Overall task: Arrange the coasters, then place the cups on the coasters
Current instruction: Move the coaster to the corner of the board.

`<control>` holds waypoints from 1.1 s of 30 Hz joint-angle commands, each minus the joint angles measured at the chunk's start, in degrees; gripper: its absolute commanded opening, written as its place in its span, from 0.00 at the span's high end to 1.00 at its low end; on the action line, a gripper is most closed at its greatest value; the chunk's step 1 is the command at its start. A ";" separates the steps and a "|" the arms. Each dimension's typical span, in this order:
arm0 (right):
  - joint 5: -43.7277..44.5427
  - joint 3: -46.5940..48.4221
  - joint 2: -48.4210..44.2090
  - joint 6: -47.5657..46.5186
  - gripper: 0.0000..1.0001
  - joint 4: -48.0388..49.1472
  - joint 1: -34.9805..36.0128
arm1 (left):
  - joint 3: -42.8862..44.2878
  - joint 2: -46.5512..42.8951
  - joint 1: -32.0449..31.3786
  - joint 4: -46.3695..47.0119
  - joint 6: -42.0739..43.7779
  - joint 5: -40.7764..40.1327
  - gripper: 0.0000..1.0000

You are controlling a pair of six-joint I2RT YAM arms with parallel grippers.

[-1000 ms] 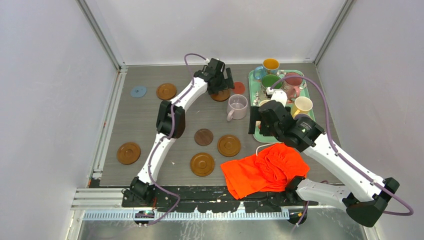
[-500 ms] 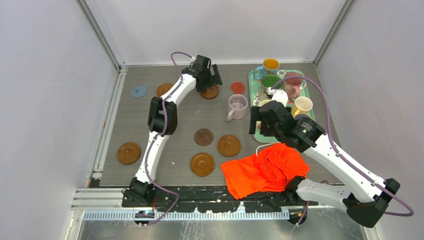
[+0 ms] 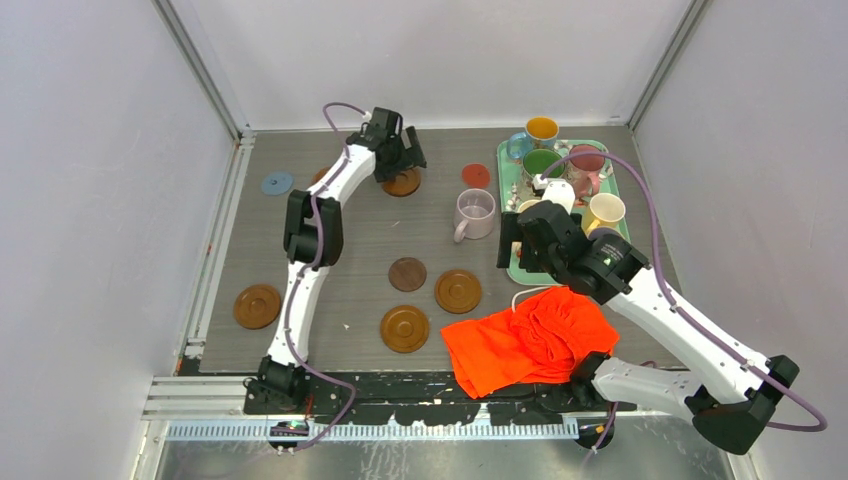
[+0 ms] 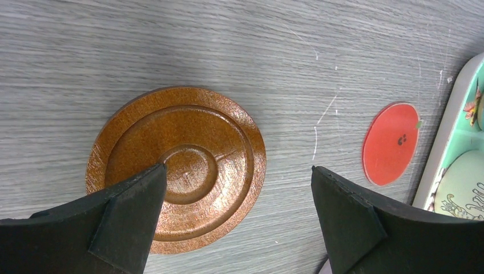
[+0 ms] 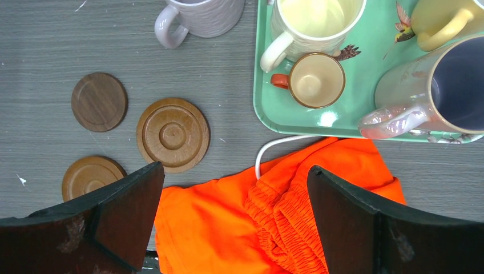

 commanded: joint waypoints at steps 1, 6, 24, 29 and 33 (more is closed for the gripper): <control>0.50 0.10 0.10 0.38 0.00 2.01 0.26 | -1.39 -1.81 1.42 -3.27 2.14 -0.45 0.00; 0.25 0.35 0.49 0.32 0.00 2.25 0.28 | -3.23 -2.89 1.74 -2.96 2.69 -0.78 0.00; 0.23 1.63 0.82 -0.69 0.00 2.14 0.25 | -4.40 -4.51 2.70 -2.56 4.95 0.35 0.00; 0.40 2.66 1.05 -0.81 0.00 1.83 0.29 | -1.52 -5.13 2.62 -1.61 5.81 1.99 0.00; 1.18 3.25 1.67 -1.25 0.00 1.59 0.31 | 2.08 -5.27 2.15 -1.32 6.19 4.19 0.00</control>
